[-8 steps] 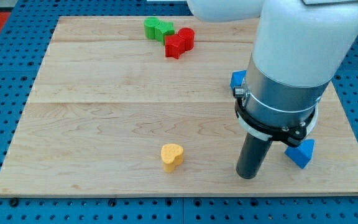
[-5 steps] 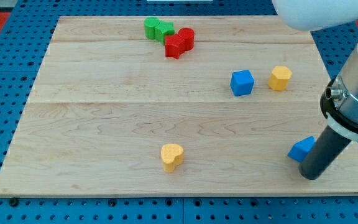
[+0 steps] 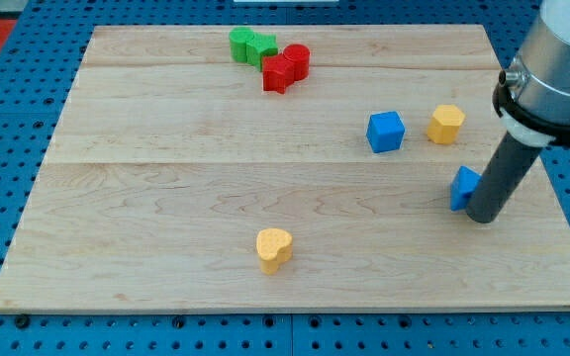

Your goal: Put the blue triangle into the yellow hexagon

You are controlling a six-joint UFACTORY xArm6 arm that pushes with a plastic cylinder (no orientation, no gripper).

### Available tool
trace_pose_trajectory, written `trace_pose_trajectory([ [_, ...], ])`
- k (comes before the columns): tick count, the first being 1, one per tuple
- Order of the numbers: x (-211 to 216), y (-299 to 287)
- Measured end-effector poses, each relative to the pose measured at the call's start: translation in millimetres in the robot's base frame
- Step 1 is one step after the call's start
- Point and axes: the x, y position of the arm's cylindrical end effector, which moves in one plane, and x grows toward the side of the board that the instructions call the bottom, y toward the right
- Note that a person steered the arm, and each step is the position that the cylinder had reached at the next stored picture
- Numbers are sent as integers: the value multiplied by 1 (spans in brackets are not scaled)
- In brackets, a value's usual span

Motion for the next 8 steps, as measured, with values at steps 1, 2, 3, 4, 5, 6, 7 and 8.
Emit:
trace_pose_trajectory([
  [1, -24, -9],
  [2, -51, -28],
  [3, -39, -46],
  [4, -21, -93],
  [5, -22, -154],
  [6, -22, -223],
  [7, -19, -285],
  [8, 9, -305],
])
